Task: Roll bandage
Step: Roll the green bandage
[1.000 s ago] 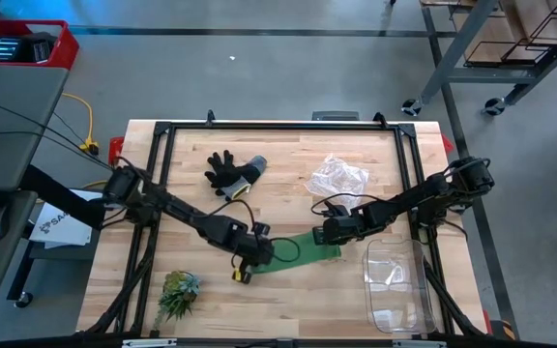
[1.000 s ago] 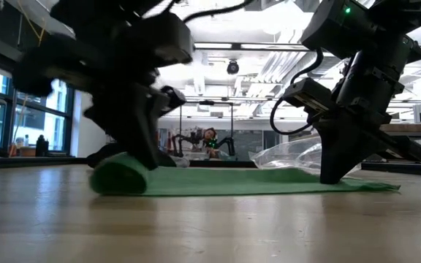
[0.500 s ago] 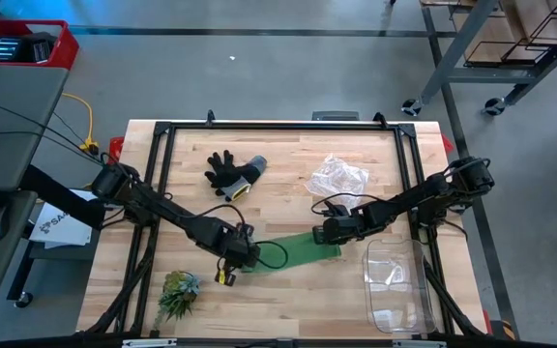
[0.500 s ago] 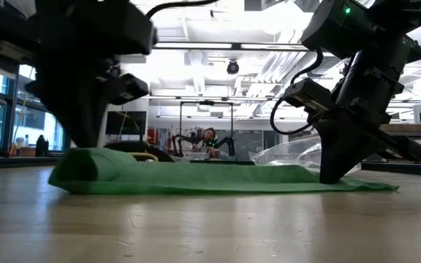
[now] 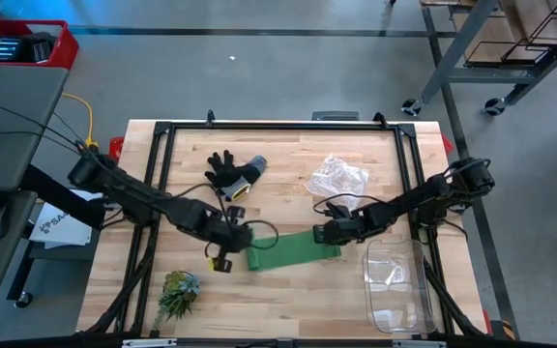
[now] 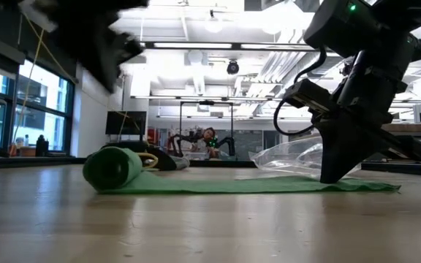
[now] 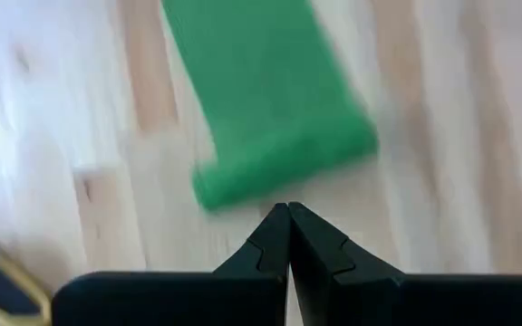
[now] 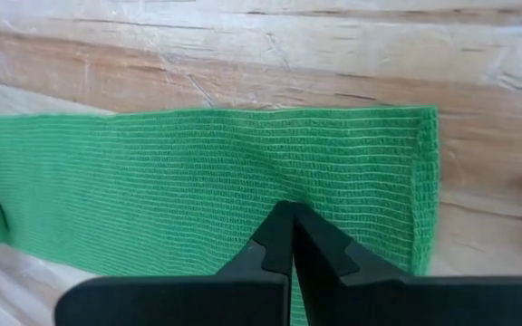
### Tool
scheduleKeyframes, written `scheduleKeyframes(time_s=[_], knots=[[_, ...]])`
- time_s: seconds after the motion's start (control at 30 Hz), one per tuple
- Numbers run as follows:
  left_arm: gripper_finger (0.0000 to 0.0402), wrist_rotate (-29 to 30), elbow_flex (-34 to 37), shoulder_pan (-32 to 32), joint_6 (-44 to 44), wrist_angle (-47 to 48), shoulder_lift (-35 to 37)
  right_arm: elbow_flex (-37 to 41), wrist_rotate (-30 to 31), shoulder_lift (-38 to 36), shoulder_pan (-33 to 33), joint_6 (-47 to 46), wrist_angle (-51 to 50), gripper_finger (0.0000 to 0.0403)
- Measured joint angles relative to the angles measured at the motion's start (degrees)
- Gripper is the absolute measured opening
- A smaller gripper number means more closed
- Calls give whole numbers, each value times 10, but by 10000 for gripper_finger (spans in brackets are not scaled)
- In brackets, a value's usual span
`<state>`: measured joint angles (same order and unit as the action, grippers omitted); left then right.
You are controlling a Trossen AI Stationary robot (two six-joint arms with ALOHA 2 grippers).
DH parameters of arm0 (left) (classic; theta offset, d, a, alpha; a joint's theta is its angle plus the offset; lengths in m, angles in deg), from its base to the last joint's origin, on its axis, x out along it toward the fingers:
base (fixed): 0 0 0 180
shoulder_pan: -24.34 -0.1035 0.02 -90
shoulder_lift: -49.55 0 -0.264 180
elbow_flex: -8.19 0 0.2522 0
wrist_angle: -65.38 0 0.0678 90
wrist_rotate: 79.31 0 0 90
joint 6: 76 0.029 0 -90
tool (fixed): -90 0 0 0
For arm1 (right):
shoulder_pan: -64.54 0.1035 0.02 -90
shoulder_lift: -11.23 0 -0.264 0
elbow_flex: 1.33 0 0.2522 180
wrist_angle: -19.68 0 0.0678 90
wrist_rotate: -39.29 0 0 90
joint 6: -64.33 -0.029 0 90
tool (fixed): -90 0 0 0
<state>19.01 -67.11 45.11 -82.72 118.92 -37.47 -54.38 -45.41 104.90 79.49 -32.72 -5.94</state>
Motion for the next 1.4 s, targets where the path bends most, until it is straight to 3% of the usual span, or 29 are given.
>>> scheduleKeyframes(time_s=[0.1, 0.3, 0.57, 0.83, 1.13, 1.4], knots=[[0, -4, -1, -18, 35, -88, -14, 0, 3, 0, 1, -5, 0, 0], [0, -84, 0, -48, 86, -204, -118, 0, 2, 0, 0, -6, 0, 0], [0, -107, -7, -33, 38, -133, -143, 0, 4, 0, 9, -44, -12, 0], [0, -84, -7, -7, 10, -15, -105, -1, 16, -1, 36, -105, -45, 0], [0, -63, -7, -4, -22, 53, -72, -1, 32, -1, 61, -184, -57, 0], [0, 11, -7, -40, 14, 2, -6, 1, 47, -13, 53, -199, -56, 0]])
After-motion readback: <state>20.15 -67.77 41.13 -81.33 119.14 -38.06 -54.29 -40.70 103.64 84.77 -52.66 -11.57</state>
